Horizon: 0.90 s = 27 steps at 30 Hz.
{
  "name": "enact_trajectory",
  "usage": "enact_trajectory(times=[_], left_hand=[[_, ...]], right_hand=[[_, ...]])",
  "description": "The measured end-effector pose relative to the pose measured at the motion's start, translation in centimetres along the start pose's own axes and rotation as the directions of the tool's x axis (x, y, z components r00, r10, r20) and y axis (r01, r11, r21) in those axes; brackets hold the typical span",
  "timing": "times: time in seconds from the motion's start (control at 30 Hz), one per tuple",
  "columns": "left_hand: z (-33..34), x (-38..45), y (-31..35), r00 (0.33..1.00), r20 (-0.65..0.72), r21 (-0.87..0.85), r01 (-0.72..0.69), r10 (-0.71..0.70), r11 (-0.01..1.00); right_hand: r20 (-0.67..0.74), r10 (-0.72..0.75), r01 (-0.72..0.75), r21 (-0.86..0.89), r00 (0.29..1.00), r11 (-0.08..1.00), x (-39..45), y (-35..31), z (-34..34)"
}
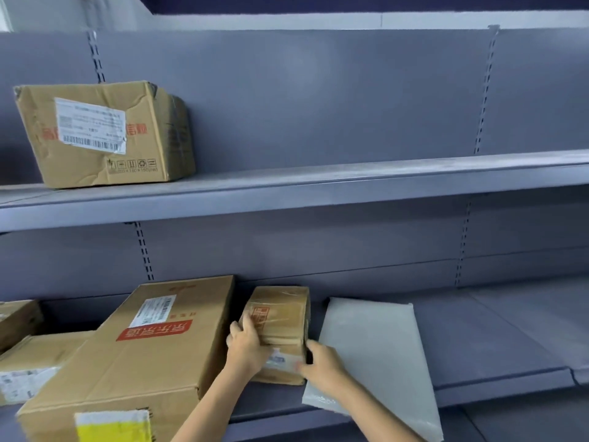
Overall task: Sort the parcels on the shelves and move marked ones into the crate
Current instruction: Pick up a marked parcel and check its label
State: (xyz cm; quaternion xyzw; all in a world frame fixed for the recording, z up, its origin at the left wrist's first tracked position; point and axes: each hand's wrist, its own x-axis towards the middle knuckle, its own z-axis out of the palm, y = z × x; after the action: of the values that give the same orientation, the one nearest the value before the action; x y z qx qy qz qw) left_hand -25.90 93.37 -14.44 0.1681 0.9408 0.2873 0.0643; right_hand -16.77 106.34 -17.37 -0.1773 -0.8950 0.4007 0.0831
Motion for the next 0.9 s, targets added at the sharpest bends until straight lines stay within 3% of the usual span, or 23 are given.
enact_trajectory(times=[0.07,0.13,0.27,0.37,0.43,0.53,0.63,0.73,0.9], left_hand=[[-0.4,0.1,-0.1,0.999,-0.044,-0.114,-0.009,0.004,0.993],[-1.4,0.0,-0.3,0.996,-0.084,-0.336,-0.038,0.01,0.941],[-3.9,-1.2,0.7,0.988,-0.144,-0.754,-0.15,0.062,0.64],[-5.8,-2.6,2.5,0.974,-0.169,-0.882,-0.217,0.149,0.417],[-6.6,-3.8,3.1,0.947,-0.132,-0.914,-0.231,0.294,0.335],[-6.7,-5.0,2.9,0.88,-0.047,-0.855,-0.28,0.473,0.436],[-5.3,-5.2,2.6,0.858,0.026,-0.797,-0.291,0.513,0.528],[-3.6,-5.0,2.3,0.882,0.024,-0.808,-0.26,0.471,0.528],[-2.5,-4.9,2.1,0.916,0.002,-0.856,-0.206,0.401,0.474]], right_hand=[[-0.027,0.018,-0.016,0.051,0.999,0.999,0.3,0.1,0.3],[-0.11,-0.004,0.022,0.156,0.994,0.987,0.4,0.1,-0.2],[-0.313,-0.085,0.227,0.452,0.946,0.862,-0.6,-1.2,-3.0],[-0.353,-0.106,0.332,0.677,0.93,0.657,-1.5,-2.9,-5.2],[-0.35,-0.137,0.367,0.763,0.927,0.533,-2.2,-3.7,-6.4],[-0.303,-0.138,0.332,0.83,0.943,0.449,-3.1,-4.5,-7.5],[-0.25,-0.027,0.222,0.801,0.968,0.555,-3.2,-4.7,-7.9],[-0.22,0.065,0.137,0.783,0.973,0.607,-2.7,-3.9,-7.4],[-0.207,0.015,0.165,0.818,0.978,0.551,-2.5,-2.6,-5.7]])
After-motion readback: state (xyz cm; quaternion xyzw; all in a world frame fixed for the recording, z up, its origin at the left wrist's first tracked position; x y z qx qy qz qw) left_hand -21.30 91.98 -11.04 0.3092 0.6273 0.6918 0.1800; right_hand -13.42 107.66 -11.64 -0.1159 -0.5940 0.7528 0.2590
